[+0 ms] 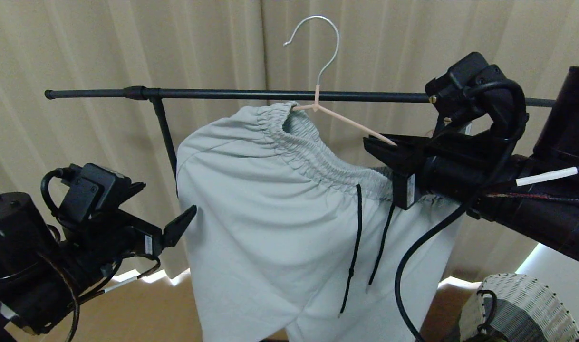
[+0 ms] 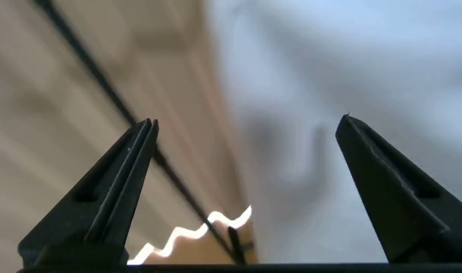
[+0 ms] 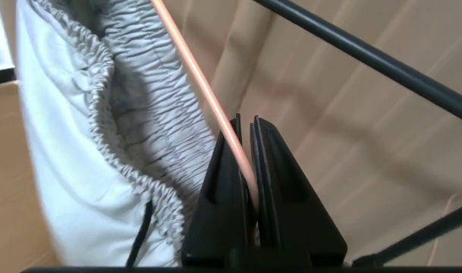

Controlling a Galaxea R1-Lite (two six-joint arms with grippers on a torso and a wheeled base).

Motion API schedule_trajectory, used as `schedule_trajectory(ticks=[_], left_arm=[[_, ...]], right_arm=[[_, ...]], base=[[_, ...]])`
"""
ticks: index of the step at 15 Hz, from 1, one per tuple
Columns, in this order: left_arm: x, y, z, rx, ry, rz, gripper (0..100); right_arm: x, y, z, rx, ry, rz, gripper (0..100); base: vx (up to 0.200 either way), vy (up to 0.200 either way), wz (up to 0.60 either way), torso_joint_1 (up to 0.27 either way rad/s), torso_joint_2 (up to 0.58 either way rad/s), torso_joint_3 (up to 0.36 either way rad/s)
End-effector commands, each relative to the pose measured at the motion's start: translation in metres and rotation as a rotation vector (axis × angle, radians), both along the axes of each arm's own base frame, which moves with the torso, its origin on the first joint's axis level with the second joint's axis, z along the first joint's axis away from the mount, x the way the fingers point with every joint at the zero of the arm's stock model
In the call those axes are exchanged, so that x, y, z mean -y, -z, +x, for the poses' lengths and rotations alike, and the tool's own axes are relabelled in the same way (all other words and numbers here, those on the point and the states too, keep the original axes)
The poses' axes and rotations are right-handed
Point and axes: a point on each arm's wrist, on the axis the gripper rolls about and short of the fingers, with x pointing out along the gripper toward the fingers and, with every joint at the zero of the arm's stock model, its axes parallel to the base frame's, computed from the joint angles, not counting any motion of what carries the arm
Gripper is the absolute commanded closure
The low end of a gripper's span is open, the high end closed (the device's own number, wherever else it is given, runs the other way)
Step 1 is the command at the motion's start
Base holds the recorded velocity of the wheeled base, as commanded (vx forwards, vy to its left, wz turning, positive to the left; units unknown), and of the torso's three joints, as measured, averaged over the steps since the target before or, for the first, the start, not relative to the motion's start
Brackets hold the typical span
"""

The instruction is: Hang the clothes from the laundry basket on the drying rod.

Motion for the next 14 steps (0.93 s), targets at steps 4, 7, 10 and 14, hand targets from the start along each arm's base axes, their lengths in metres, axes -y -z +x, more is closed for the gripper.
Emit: schedule_trajectory(ticks=[4, 7, 10, 14], left_arm=[[0.0018, 0.0265, 0.0175, -0.008, -0.009, 0.011, 0], [0.0022, 0.0267, 0.0155, -0.004, 0.047, 0.023, 100], [0.0036, 0.0250, 0.0169, 0.006, 0.074, 0.025, 100], [0.0019, 0.0243, 0.0179, 0.011, 0.063, 0.024, 100]], right_arm=[[0.0092, 0.0004, -0.0065, 0.007, -0.001, -0.005, 100], [0.0100, -0.0011, -0.0079, 0.011, -0.015, -0.001, 100], [0.0105, -0.0023, -0.0090, 0.014, -0.033, 0.003, 100], [0.0162, -0.0087, -0.0144, 0.032, -0.032, 0.019, 100]], base=[[0.000, 0.000, 0.00, 0.000, 0.00, 0.000], [0.000, 0.000, 0.00, 0.000, 0.00, 0.000], [0.000, 0.000, 0.00, 0.000, 0.00, 0.000], [0.000, 0.000, 0.00, 0.000, 0.00, 0.000]])
